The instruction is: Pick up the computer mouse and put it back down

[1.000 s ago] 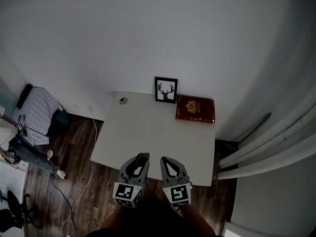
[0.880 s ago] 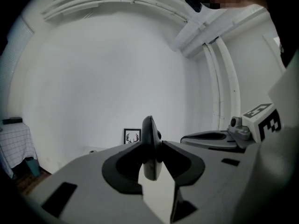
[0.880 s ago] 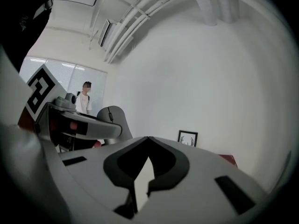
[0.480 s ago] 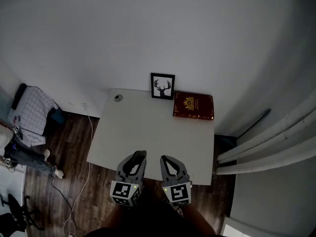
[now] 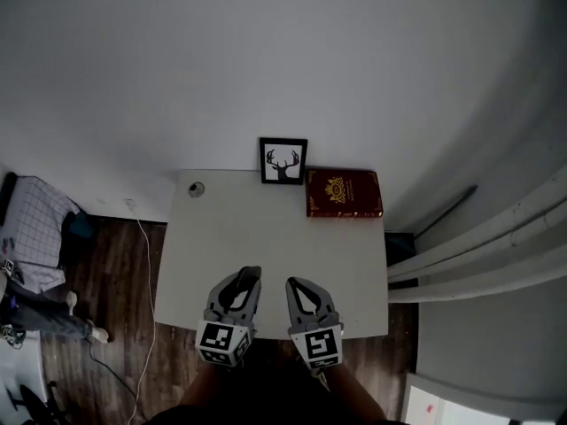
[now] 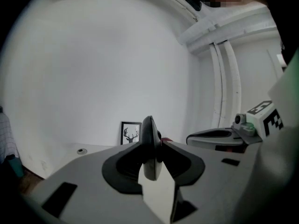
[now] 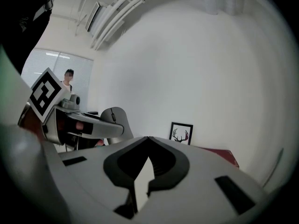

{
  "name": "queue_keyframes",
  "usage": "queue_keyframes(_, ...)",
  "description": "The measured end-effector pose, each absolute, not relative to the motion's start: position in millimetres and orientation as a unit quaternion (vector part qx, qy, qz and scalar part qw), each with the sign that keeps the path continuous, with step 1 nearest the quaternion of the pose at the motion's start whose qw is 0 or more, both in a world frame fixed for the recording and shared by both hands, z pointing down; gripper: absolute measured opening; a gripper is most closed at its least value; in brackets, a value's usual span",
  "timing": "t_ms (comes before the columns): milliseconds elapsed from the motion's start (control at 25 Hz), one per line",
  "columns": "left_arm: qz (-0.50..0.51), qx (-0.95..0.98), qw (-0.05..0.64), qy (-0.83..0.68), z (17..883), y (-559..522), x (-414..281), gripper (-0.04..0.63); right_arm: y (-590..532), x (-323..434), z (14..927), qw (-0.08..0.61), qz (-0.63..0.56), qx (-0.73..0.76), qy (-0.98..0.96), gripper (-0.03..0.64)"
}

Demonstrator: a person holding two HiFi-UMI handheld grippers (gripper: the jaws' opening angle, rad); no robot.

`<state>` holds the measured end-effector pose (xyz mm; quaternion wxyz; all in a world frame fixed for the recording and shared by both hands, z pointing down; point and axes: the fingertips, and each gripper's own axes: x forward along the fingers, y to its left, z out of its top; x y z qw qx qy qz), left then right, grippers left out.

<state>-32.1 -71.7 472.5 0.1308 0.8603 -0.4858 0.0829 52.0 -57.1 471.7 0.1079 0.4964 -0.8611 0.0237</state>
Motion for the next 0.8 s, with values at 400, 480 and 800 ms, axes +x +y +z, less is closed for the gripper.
queue_keyframes(400,0.100,0.891,0.156,-0.415,498,-134,-50,0.126,-104,21,486,0.144,0.038,0.530,-0.835,0.020)
queue_keyframes(480,0.105,0.895,0.158,-0.403,502,-143,-51,0.126,-109,19,488,0.150,0.041,0.538,-0.828,0.020)
queue_keyframes(800,0.123,0.908,0.174,-0.362,529,-166,-52,0.126,-117,19,498,0.170,0.060,0.571,-0.801,0.020)
